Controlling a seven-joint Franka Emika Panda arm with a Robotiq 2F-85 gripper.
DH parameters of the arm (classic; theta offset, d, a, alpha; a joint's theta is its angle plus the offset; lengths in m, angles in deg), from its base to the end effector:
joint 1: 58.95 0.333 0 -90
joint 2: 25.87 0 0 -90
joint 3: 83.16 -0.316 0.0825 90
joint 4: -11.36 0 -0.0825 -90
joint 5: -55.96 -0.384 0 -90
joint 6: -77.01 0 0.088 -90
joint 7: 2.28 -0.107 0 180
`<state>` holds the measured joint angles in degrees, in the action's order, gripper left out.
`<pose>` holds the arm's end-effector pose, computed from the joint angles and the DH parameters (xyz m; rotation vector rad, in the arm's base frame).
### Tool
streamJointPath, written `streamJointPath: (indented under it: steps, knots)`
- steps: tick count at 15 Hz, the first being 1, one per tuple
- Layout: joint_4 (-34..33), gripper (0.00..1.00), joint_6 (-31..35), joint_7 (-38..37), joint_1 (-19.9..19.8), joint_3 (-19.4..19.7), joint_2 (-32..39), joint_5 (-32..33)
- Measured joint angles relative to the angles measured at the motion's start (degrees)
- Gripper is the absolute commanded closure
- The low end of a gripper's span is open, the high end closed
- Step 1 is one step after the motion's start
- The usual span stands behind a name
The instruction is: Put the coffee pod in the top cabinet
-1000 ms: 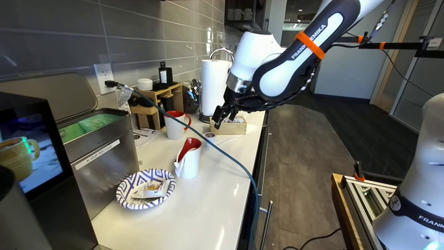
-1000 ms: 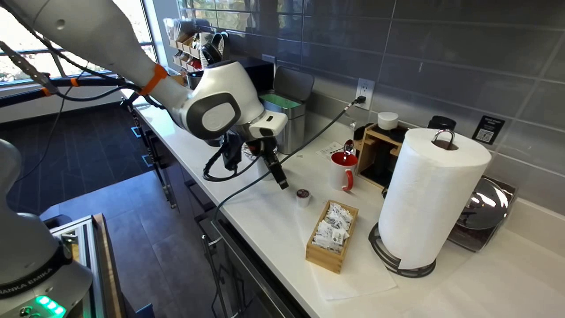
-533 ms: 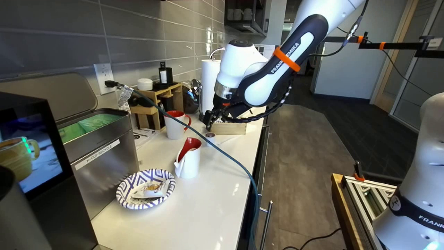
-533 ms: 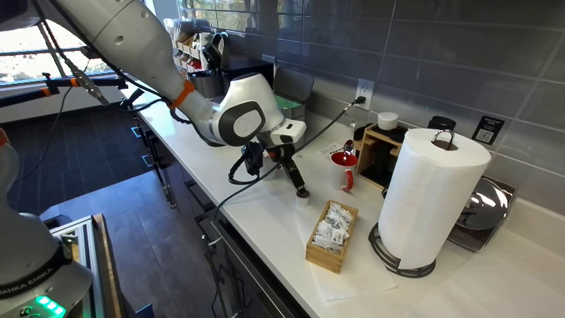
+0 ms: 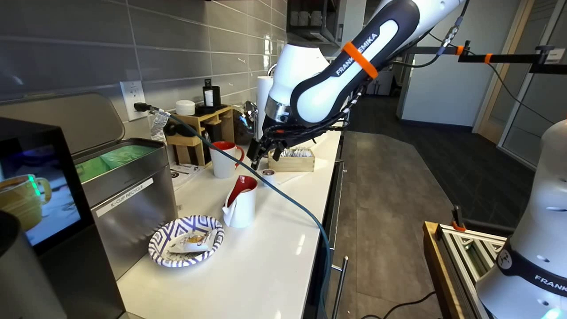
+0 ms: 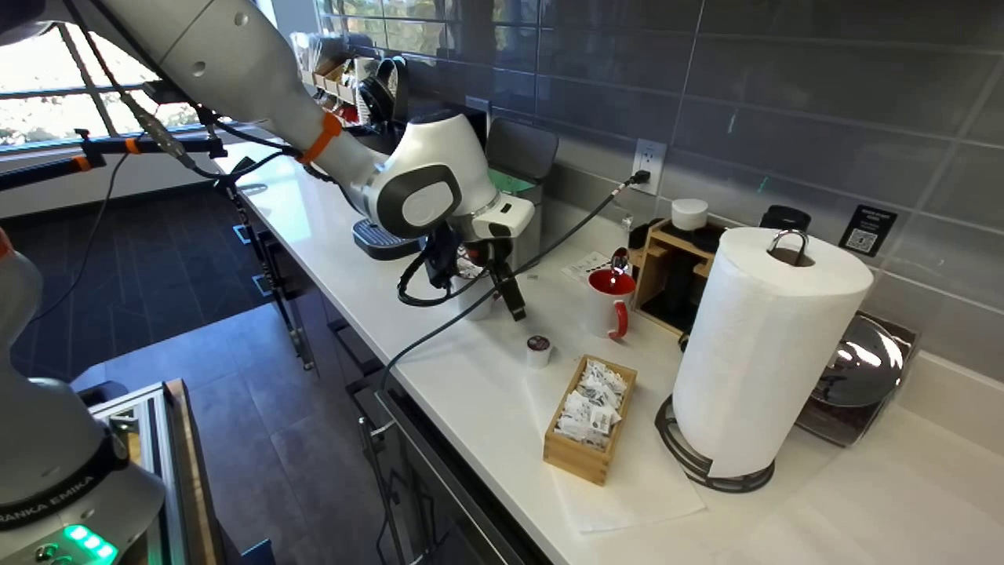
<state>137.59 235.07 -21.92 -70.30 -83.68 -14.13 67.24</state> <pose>0.5734 -0.1015 0.3248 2.9682 -0.5441 0.5433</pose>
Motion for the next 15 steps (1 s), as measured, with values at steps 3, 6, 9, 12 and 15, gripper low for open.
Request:
streamJointPath:
  steps: [3, 6, 9, 12, 15]
  knots:
    - [-0.02, 0.00, 5.69, -5.56, 4.39, 7.14, 2.88, 5.00]
    - [-0.45, 0.00, 11.22, -12.16, 5.91, 11.27, 7.37, 8.87]
    - [-1.27, 0.00, 15.50, -16.23, 7.36, 13.83, 11.11, 9.10]
    - [-2.48, 0.08, 17.09, -19.24, 9.21, 15.67, 13.38, 9.08]
    - [-3.42, 0.42, 17.10, -21.72, 11.58, 17.79, 14.31, 9.08]
